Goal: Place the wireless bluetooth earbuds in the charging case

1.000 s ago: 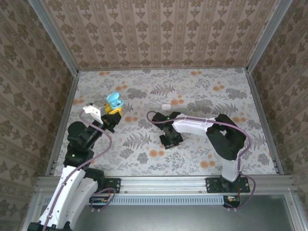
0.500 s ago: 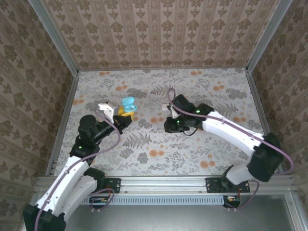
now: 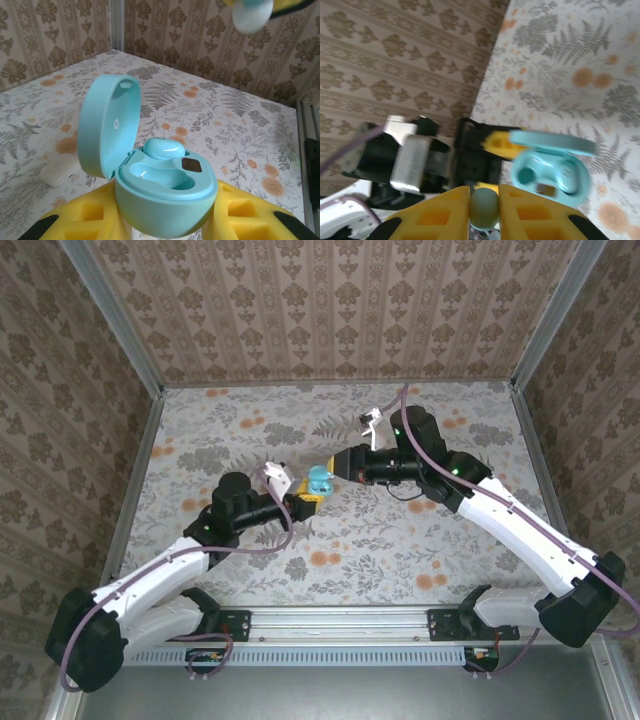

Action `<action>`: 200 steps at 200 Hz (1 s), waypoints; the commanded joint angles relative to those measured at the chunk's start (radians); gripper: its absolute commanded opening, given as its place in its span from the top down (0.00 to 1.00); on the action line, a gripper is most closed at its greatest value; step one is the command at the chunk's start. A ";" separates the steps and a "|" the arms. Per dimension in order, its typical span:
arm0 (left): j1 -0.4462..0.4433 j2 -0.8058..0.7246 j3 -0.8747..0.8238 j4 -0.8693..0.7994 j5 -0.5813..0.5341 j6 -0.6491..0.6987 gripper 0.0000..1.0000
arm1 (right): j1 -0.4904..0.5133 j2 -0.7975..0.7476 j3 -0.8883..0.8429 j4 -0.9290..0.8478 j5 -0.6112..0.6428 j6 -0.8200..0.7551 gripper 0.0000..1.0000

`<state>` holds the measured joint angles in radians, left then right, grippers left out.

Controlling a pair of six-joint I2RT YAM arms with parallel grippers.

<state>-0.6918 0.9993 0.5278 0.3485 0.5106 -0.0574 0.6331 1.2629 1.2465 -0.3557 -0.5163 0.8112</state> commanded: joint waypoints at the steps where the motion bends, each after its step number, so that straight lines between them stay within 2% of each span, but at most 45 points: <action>1: -0.022 0.029 0.059 0.112 0.017 0.017 0.72 | 0.009 0.015 -0.004 0.112 -0.053 0.066 0.78; 69: -0.038 0.074 0.076 0.172 -0.009 -0.006 0.72 | 0.020 0.024 -0.057 0.106 -0.015 0.070 0.78; 200: -0.040 0.058 0.077 0.199 -0.040 -0.015 0.72 | 0.030 0.055 -0.068 0.074 0.022 0.059 0.77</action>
<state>-0.7261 1.0725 0.5728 0.4843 0.4820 -0.0589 0.6533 1.3102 1.1908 -0.2680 -0.5255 0.8707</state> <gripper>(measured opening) 0.329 0.224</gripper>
